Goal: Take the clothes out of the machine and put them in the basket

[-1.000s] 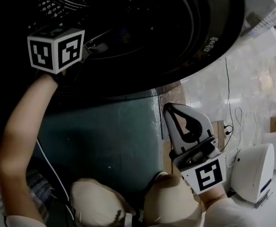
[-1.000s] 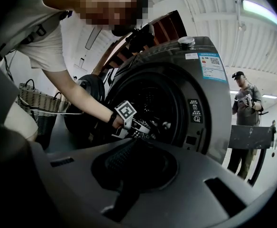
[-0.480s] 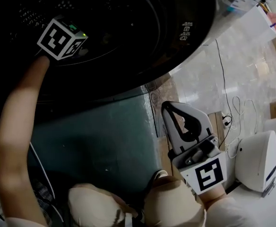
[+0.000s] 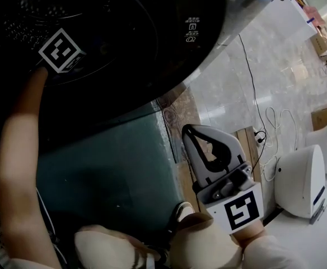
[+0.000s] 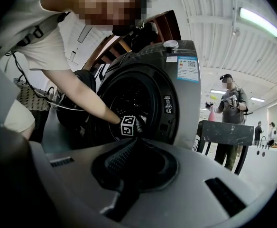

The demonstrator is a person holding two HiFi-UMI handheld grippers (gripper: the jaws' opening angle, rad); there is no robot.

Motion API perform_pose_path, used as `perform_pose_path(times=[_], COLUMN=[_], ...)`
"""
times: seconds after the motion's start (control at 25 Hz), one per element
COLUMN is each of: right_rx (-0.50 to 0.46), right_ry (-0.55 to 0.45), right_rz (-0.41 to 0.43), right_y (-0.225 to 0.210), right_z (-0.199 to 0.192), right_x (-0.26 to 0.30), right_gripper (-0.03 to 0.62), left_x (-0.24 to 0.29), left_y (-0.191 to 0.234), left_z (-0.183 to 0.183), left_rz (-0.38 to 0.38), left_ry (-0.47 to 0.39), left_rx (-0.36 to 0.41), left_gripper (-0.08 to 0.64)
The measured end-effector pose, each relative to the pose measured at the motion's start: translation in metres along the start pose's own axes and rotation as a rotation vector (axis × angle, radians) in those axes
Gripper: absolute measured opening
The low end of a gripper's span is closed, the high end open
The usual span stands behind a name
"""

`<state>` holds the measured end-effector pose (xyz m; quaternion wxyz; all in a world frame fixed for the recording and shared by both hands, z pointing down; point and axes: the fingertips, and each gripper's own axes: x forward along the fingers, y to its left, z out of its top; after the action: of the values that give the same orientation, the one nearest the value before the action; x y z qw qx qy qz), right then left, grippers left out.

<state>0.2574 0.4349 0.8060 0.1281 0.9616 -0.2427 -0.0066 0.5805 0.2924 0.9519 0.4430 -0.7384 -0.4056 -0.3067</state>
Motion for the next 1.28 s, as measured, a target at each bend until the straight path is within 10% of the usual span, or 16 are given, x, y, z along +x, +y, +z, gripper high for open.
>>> perform_pose_path(times=[0.2,0.44,0.76,1.28], right_rx=[-0.013,-0.015,-0.006,-0.014], right_ry=[0.016,0.011,-0.015,-0.068], right_rz=[-0.016,-0.014,0.026,0.145], right_y=[-0.006,-0.005,0.008,0.057], right_z=[-0.005,-0.005,0.0,0.023], right_x=[-0.007,-0.011,-0.006,0.026], right_gripper=[0.012,0.012,0.012,0.012], left_x=[0.013,0.008,-0.016,-0.095], left_y=[-0.006,-0.022,-0.019,-0.019], left_z=[-0.004,-0.005,0.005,0.006], left_rz=[-0.044,-0.095,0.063,0.164], left_ry=[0.043,0.071,0.07,-0.075], left_rx=[-0.022,0.026,0.141,0.083], left_gripper=[0.51,0.33,0.133,0.08])
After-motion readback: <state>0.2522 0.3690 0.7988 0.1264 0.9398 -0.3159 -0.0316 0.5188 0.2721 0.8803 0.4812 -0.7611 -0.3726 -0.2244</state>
